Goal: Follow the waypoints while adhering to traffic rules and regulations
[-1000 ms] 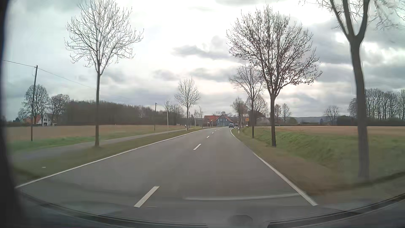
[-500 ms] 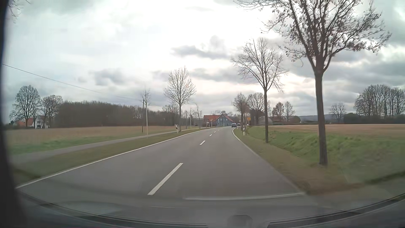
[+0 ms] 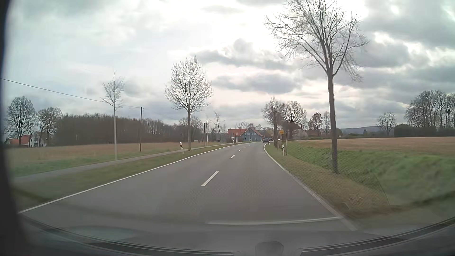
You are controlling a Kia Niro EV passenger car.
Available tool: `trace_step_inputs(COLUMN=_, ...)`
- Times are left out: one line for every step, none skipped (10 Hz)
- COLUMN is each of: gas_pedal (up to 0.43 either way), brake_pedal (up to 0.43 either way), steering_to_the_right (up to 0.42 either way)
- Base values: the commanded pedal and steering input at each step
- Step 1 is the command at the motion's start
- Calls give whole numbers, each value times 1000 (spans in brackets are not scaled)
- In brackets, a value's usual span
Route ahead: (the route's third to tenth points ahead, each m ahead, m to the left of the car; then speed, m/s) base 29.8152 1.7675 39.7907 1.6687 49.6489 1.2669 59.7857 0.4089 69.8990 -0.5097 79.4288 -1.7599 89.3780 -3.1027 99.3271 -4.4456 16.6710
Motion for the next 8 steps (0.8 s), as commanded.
trace_step_inputs(gas_pedal=67, brake_pedal=0, steering_to_the_right=4)
trace_step_inputs(gas_pedal=79, brake_pedal=0, steering_to_the_right=5)
trace_step_inputs(gas_pedal=87, brake_pedal=0, steering_to_the_right=5)
trace_step_inputs(gas_pedal=98, brake_pedal=0, steering_to_the_right=5)
trace_step_inputs(gas_pedal=118, brake_pedal=0, steering_to_the_right=4)
trace_step_inputs(gas_pedal=118, brake_pedal=0, steering_to_the_right=5)
trace_step_inputs(gas_pedal=118, brake_pedal=0, steering_to_the_right=5)
trace_step_inputs(gas_pedal=118, brake_pedal=0, steering_to_the_right=6)
